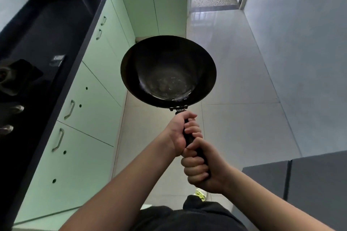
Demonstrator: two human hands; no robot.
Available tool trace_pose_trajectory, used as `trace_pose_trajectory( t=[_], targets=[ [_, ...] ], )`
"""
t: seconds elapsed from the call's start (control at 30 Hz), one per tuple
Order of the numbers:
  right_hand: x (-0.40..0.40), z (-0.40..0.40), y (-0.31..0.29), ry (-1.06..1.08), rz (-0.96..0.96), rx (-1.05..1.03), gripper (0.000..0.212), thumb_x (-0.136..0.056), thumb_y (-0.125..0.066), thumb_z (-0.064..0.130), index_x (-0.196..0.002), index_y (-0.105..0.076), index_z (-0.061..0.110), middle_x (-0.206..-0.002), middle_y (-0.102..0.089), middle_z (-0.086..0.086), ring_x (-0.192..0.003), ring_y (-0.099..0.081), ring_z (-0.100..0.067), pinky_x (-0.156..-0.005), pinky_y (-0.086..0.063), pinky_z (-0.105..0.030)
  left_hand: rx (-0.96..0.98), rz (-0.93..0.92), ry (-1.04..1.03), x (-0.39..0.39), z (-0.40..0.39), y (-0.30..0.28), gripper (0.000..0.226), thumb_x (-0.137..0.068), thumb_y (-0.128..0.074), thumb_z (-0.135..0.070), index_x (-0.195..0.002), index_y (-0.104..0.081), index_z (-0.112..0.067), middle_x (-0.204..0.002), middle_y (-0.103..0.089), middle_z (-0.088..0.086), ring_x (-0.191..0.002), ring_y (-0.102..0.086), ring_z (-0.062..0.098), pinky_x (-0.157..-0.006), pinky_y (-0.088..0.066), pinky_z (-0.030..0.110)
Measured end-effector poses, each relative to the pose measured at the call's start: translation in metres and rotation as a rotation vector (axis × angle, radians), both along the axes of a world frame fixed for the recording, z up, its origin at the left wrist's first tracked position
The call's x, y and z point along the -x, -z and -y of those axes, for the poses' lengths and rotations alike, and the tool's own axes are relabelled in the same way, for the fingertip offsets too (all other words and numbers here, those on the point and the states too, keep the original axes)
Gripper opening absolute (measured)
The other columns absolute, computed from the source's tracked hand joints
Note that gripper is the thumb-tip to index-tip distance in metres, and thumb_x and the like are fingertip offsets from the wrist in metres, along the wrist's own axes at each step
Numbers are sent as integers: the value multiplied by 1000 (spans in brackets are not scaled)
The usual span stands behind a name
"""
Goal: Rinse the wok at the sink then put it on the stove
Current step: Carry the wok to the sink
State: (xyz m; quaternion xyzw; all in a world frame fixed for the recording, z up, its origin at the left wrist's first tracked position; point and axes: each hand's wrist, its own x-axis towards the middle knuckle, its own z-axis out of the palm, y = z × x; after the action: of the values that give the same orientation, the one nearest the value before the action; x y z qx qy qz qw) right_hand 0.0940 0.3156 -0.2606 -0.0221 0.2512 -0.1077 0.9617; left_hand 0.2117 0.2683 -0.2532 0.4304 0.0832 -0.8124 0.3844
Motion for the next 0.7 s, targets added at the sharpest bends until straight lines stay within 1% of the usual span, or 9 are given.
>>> trace_pose_trajectory(
  t=[0.1, 0.23, 0.4, 0.6, 0.7],
  targets=[
    [7, 28, -3, 4, 35, 11, 31, -68, -66, 15, -53, -40, 17, -39, -30, 6, -27, -29, -6, -30, -21, -13, 9, 13, -13, 6, 28, -5, 39, -90, -46, -16, -56, -28, -21, -34, -23, -7, -24, -23, 9, -32, -25, 15],
    [0, 67, -9, 5, 48, 42, 33, -62, -71, 14, -54, -39, 18, -39, -29, 6, -27, -28, -6, -30, -21, -12, 39, 19, -35, 0, 68, -11, 43, -90, -46, -16, -51, -32, -19, -35, -24, -8, -24, -24, 8, -32, -25, 14],
    [-18, 122, -15, -9, 46, 48, 33, -60, -72, 13, -54, -39, 17, -39, -30, 6, -33, -15, -6, -30, -20, -12, 76, 10, -54, -17, 121, -11, 48, -92, -44, -16, -45, -34, -17, -33, -24, -8, -24, -24, 7, -33, -25, 13],
    [-66, 208, -11, -28, 65, 39, 32, -65, -69, 12, -51, -41, 17, -38, -30, 5, -33, -17, -7, -30, -20, -14, 93, 4, -96, -67, 203, -8, 47, -91, -44, -15, -45, -34, -17, -33, -25, -7, -24, -25, 9, -33, -25, 14],
    [-99, 252, -15, -41, 79, 17, 31, -69, -67, 12, -50, -42, 16, -42, -23, 7, -33, -18, -7, -30, -22, -15, 104, -4, -112, -101, 246, -12, 48, -91, -44, -15, -45, -32, -18, -33, -24, -7, -25, -24, 9, -32, -24, 14]
  ],
)
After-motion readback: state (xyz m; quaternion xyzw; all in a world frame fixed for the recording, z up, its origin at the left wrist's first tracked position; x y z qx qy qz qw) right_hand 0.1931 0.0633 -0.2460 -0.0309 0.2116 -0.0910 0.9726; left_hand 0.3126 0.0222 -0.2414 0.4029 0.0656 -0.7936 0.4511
